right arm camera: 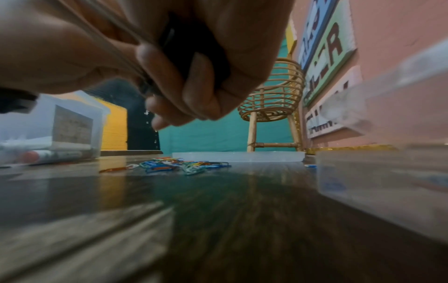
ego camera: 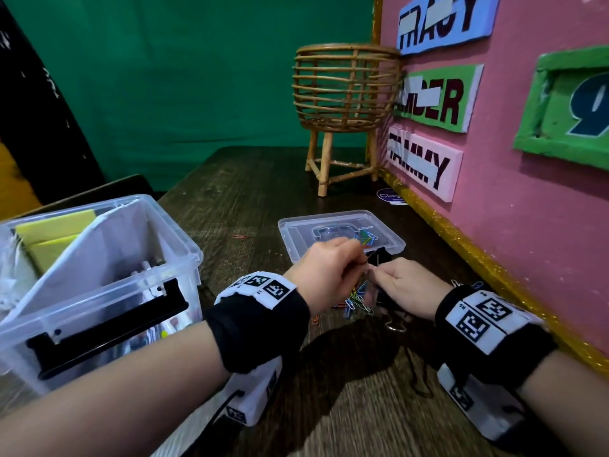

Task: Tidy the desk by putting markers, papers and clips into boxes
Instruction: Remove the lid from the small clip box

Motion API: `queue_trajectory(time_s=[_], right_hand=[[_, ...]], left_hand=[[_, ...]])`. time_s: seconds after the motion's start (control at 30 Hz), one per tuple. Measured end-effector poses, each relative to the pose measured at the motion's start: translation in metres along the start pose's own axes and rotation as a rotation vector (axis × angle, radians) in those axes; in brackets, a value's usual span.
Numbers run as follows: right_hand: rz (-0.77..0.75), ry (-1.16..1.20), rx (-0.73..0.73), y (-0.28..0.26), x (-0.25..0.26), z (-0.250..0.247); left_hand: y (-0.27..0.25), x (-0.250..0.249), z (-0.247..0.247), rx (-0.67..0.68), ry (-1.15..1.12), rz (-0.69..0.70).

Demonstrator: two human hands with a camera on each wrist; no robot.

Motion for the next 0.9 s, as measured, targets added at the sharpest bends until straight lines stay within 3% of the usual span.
queue_trajectory(time_s=[0.17,0.27,0.37,0.57,0.7,0.9], right_hand=[[0.022,0.025,-0.007,0.002,-0.003,0.006],[0.031,0.011,-0.017,0.004,-0.006,0.005],[-0.025,0.017,-0.068,0.002,-0.004,0.002],[-0.056,0.003,-0.100,-0.002,0.005,0.002],[-0.033,-0.039,-0.122,-0.002,0.005,0.001],[0.044,-0.044,-0.140,0.002,-0.001,-0.002]], left_hand=[[0.003,0.004,-0.001,-0.068,0.007,-0.094],[0.005,0.005,-0.004,-0.053,0.045,-0.245],[0.005,0.004,-0.006,-0.027,0.054,-0.296],[0.004,0.006,-0.002,0.059,0.079,-0.300],[0.001,0.004,-0.001,0.075,0.028,-0.204],[-0.001,-0.001,-0.004,0.340,0.059,-0.175]])
Point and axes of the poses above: each hand's wrist, its own y-axis towards the middle knuckle, its own z-axis out of the palm, x = y × z, the point moved 1 cm from there along y, towards the middle knuckle, and after that the axes turned 9 degrees about -x, right-handed, at the moved point
